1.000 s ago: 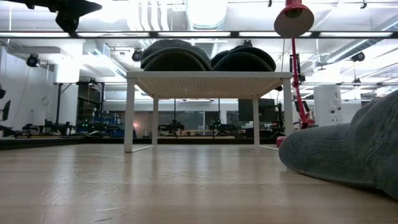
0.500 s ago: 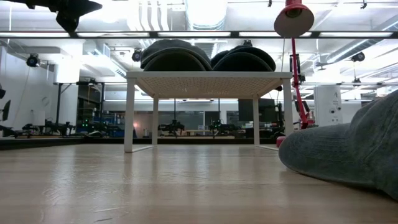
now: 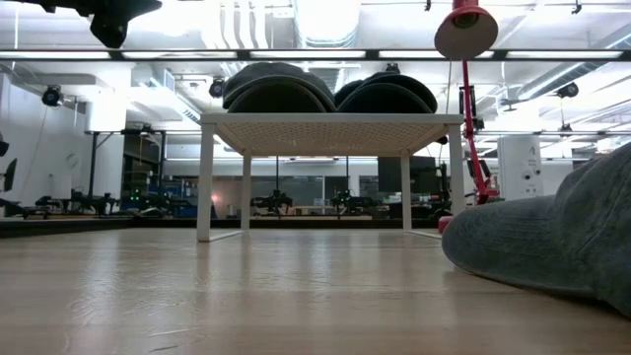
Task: Pick & Place hat
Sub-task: Stack the gray cap on the gray caps on the shelf
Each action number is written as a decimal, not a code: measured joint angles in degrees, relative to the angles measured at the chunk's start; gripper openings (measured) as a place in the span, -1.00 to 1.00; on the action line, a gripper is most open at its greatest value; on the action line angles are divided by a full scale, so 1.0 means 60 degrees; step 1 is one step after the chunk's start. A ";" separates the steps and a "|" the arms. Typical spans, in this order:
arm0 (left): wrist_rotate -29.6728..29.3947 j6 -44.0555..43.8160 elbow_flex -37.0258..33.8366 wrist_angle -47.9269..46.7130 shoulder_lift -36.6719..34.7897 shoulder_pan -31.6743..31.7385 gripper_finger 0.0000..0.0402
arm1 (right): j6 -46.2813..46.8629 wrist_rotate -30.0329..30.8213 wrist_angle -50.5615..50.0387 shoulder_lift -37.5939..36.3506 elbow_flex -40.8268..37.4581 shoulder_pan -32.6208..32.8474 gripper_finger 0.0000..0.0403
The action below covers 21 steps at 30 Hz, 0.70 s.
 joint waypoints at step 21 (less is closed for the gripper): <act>0.0138 -0.0044 0.0000 0.0000 0.0003 -0.0004 -0.28 | 0.0463 0.0044 0.3714 -0.0004 -0.2883 0.0055 0.08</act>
